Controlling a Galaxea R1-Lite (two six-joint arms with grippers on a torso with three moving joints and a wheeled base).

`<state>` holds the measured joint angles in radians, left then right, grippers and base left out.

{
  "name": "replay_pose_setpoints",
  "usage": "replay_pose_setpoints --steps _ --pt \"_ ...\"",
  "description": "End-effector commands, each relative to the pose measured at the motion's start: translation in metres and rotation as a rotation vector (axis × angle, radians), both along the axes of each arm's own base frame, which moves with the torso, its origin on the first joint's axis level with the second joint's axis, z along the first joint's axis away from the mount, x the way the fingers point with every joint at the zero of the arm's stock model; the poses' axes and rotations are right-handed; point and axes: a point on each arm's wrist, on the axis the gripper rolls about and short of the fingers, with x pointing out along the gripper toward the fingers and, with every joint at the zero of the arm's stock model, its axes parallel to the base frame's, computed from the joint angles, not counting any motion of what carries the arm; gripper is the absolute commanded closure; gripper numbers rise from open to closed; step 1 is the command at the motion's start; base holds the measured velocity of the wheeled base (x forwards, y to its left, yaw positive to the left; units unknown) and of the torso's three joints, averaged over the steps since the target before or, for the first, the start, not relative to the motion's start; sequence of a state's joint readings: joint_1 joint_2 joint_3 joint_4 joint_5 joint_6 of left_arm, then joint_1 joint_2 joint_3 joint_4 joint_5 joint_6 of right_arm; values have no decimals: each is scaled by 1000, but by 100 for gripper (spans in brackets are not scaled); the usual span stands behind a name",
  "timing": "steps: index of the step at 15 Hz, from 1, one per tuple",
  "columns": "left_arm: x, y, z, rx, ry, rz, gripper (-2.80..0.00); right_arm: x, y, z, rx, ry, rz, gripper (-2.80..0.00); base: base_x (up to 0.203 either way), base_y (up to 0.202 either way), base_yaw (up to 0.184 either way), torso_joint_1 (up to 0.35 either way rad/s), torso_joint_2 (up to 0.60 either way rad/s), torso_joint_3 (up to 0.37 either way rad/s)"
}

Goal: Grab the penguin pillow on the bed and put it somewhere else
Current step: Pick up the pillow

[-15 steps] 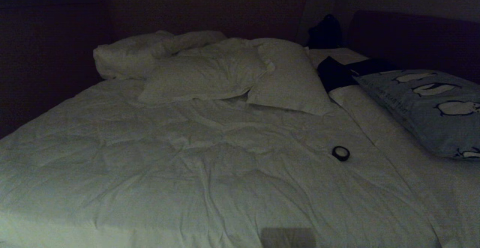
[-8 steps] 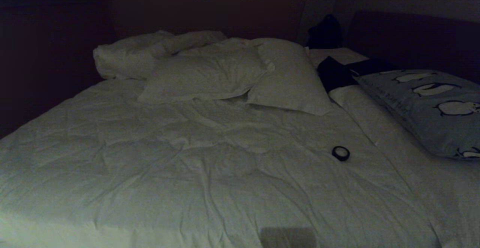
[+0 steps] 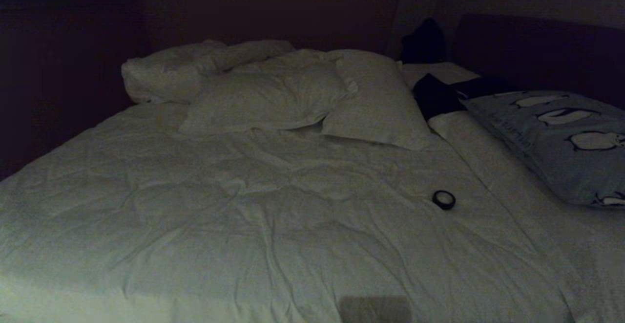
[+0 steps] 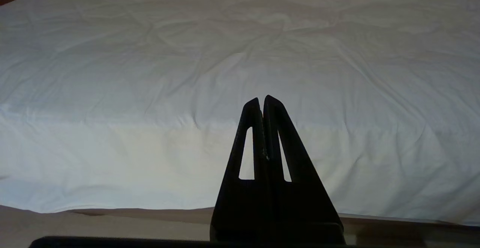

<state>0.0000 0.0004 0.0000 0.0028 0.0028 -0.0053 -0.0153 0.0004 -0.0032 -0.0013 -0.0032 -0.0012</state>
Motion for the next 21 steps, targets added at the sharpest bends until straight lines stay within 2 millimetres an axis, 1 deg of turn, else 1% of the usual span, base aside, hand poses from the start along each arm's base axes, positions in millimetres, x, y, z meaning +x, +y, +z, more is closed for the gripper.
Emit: replay_pose_setpoints --steps 1,10,12,16,21 --pt "0 0 0 -1 1 0 0 0 0 0 -1 -1 -1 0 0 0 0 0 0 0" --pt "0 0 0 -1 1 0 0 -1 0 2 -19 -7 -1 0 0 0 0 0 0 0" --pt "0 0 0 -1 1 -1 0 -4 0 10 -21 -25 0 0 0 0 0 0 0 0" --pt "0 0 0 -1 1 0 0 -12 0 24 -21 3 9 0 0 0 0 0 0 0" --pt "0 0 0 -1 1 0 0 -6 0 42 -20 40 10 0 0 0 0 0 0 0"
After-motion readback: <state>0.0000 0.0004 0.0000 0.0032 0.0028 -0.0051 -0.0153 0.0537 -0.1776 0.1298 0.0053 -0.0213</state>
